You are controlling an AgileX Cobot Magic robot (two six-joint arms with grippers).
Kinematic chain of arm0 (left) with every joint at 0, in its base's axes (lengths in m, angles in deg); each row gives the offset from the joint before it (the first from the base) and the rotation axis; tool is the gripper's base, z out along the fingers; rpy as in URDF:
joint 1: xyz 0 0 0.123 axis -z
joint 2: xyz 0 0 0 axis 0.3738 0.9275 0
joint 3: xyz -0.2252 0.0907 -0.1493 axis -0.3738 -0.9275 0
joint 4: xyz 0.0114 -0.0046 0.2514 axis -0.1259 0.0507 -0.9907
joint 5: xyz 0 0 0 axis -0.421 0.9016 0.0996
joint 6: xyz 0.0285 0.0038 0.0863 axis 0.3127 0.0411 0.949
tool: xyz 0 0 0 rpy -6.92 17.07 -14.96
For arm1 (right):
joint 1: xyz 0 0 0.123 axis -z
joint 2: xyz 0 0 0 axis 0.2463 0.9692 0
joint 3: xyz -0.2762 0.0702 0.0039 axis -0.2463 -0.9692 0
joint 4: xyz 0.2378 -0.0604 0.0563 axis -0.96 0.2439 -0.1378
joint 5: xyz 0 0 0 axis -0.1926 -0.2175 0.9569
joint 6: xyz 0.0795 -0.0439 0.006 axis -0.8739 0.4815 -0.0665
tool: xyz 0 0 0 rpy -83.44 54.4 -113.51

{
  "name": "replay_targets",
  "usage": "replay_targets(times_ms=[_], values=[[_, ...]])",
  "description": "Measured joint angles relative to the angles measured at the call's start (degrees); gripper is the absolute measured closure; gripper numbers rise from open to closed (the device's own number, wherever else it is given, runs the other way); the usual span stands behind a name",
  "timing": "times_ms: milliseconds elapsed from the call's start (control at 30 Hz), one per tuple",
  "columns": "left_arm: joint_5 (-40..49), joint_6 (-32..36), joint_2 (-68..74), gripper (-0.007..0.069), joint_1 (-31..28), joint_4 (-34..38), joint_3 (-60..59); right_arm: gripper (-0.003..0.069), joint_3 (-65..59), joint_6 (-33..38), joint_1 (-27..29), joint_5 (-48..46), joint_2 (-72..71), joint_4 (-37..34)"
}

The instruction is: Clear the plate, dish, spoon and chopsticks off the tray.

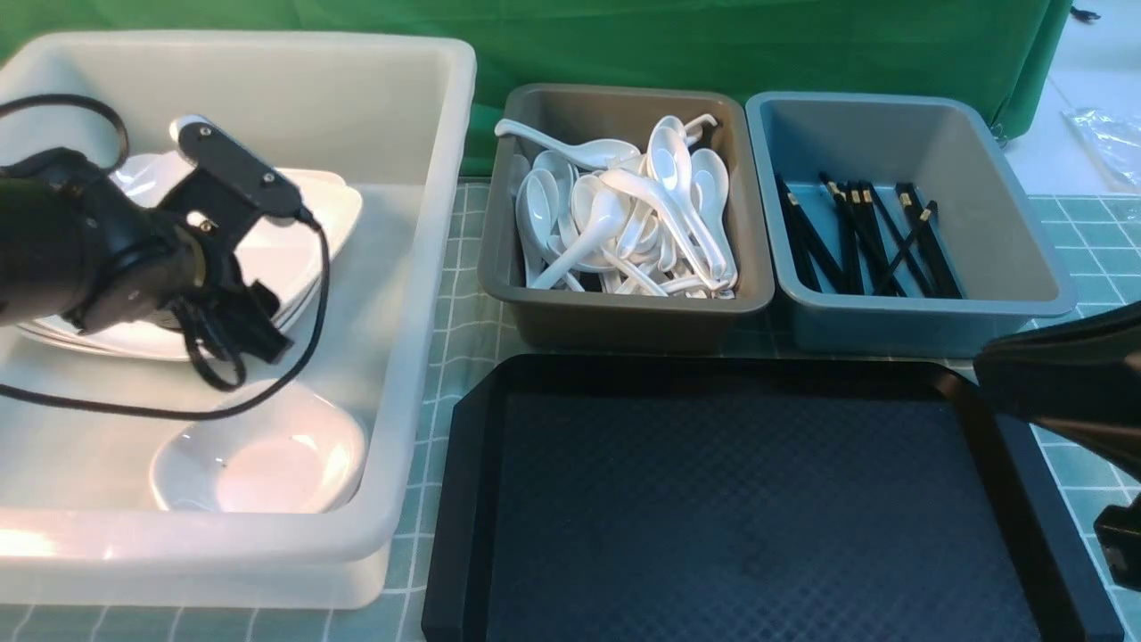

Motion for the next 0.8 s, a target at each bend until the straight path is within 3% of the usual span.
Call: replay_targets(times_ms=[133,233,267,333,400,467,633,733,800], values=[[2.05,3.76,-2.60,0.0117,1.99,7.48,0.00,0.0639,0.00,0.01,0.00,-0.14,0.00,-0.30],[2.18,5.46,-7.00,0.0147,5.05,11.39,0.00,0.0639,0.00,0.15,0.00,-0.31,0.00,-0.31],[1.44,5.67,-8.30,0.0181,5.68,11.99,0.00,0.0639,0.00,0.15,0.00,-0.30,0.00,-0.31],[-0.12,6.89,-10.45,0.0323,6.85,12.80,0.14,0.0639,0.00,0.15,0.00,-0.32,0.00,-0.35],[-0.44,7.45,-10.34,0.0506,6.84,13.62,0.52,0.0639,0.00,0.15,0.00,-0.37,0.00,-1.09],[-0.26,8.92,-8.09,0.0584,5.78,14.94,1.98,0.0639,0.00,0.15,0.00,-0.37,0.00,-2.29],[2.70,15.76,1.75,0.0604,2.22,26.24,10.34,0.0639,0.00,0.26,0.00,-1.51,0.00,-5.18],[6.55,27.14,8.06,0.0605,0.96,37.14,16.33,0.0639,0.00,0.32,0.00,-2.89,0.00,-6.66],[7.77,30.87,10.64,0.0606,0.95,40.60,18.72,0.0639,0.00,0.32,0.00,-3.42,0.00,-7.15]])
